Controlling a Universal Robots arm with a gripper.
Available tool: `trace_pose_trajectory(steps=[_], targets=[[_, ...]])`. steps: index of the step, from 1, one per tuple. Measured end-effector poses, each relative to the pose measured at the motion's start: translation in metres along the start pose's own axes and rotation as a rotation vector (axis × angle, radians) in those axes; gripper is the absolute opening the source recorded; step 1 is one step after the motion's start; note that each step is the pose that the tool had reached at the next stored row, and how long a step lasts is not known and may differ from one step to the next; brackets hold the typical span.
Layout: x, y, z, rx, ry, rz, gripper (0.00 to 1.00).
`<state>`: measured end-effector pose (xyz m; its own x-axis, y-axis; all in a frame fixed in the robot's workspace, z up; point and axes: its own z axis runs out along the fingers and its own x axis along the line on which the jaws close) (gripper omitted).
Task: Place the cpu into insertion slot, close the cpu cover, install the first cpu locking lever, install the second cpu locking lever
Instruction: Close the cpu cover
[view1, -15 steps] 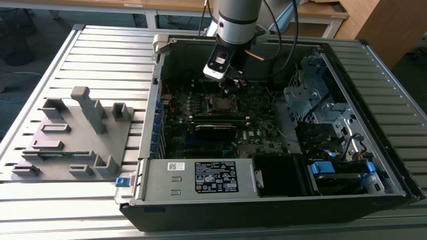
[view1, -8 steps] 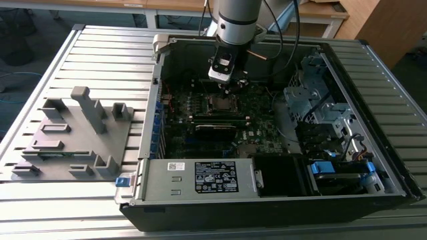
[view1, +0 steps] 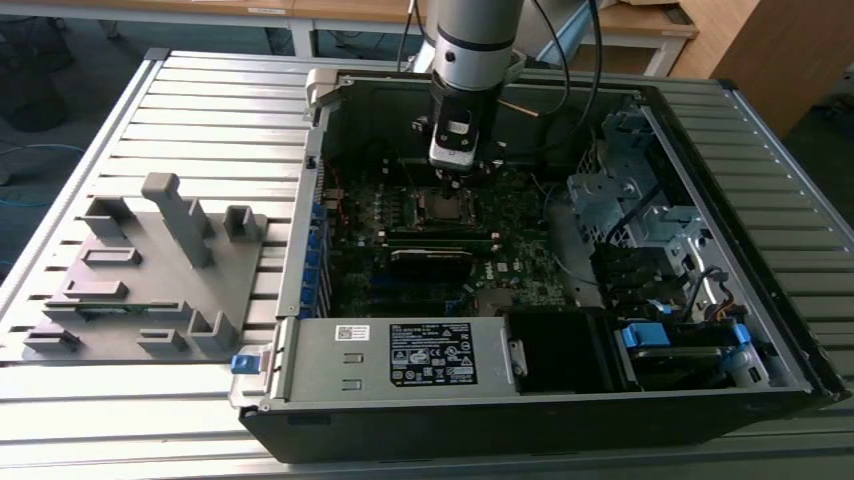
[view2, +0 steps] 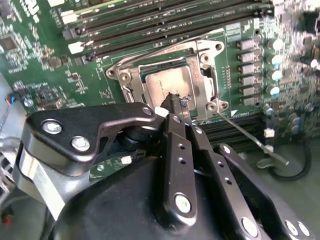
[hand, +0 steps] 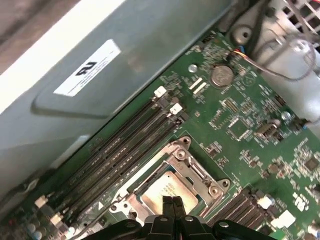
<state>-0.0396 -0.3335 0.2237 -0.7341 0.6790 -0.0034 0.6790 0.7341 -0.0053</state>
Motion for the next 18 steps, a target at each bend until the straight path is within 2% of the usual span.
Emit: trace_pose_trajectory(steps=[18], targets=[[0.0,0.0,0.0019,-0.0012,-0.0017,-0.328,0.11]])
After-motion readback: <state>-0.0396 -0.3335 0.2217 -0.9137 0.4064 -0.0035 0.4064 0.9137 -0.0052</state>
